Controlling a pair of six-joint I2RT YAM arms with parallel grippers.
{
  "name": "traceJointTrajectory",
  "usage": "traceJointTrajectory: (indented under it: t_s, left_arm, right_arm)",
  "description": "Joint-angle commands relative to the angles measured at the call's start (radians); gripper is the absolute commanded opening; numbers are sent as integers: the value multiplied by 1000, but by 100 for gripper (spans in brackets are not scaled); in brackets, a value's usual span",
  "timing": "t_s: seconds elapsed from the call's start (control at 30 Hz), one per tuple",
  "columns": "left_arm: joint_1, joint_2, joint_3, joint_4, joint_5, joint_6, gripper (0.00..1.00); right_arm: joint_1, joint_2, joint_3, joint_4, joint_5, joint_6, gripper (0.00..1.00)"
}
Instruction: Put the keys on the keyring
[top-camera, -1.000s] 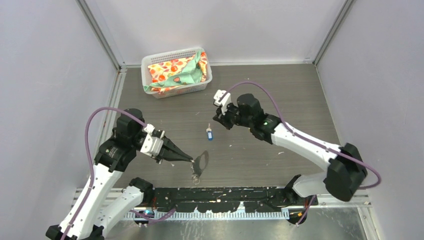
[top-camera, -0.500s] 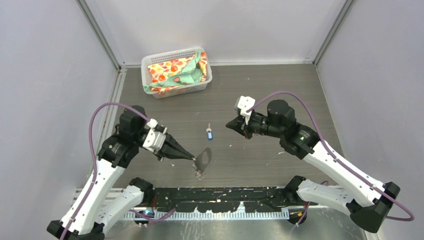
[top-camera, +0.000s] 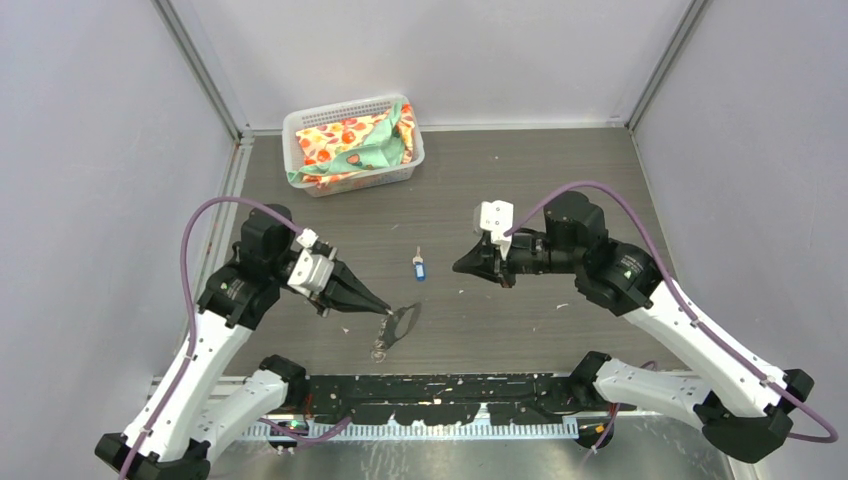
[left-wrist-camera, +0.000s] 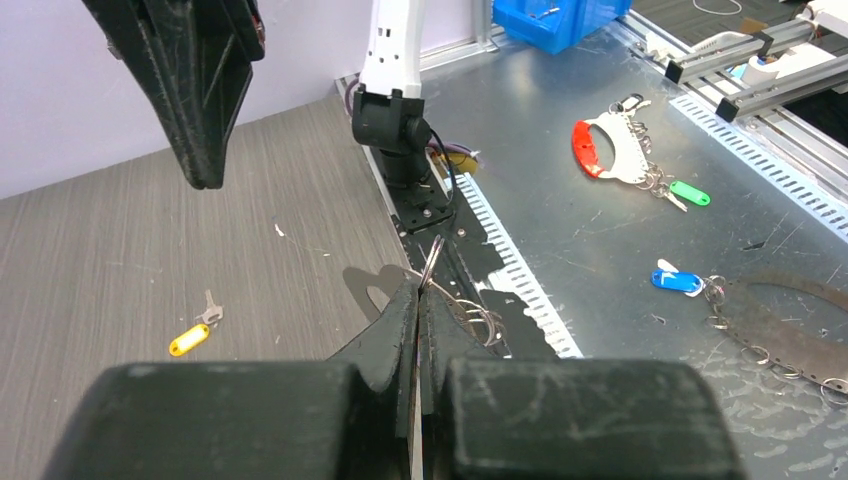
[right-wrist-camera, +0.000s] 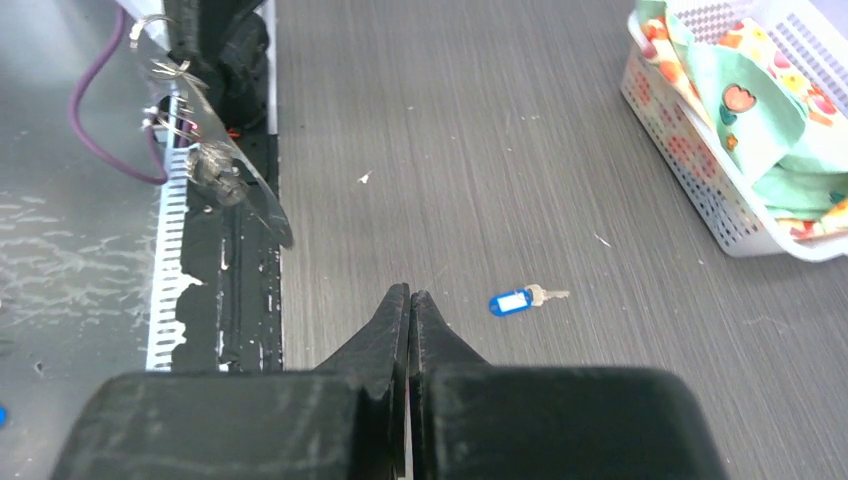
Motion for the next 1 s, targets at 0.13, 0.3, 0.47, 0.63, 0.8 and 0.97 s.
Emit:
traceJointTrajectory:
  t_s: [0.13,0.3,0.47,0.63,0.8,0.97]
  left_arm:
    - [3,-2,49,37,36,-21,0]
    - [3,24,57,101,37,-98,0]
    - [3,30,55,103,35,-104,0]
    - [6,-6,37,-27,-11,8,0]
    - [6,-24,43,-138,-14,90,0]
    - [6,-30,63,-155,-30,89,0]
  right_arm:
    - [62,5,92,-55,-75,-40,1]
    - [131,9,122,-39,-106,-25,1]
    - [147,23,147,-48,-96,-20,1]
    - [145,30,54,37,205,49,30]
    - [100,62,-129,218,294,92,58]
    - [-130,148,-250,454,185,273,68]
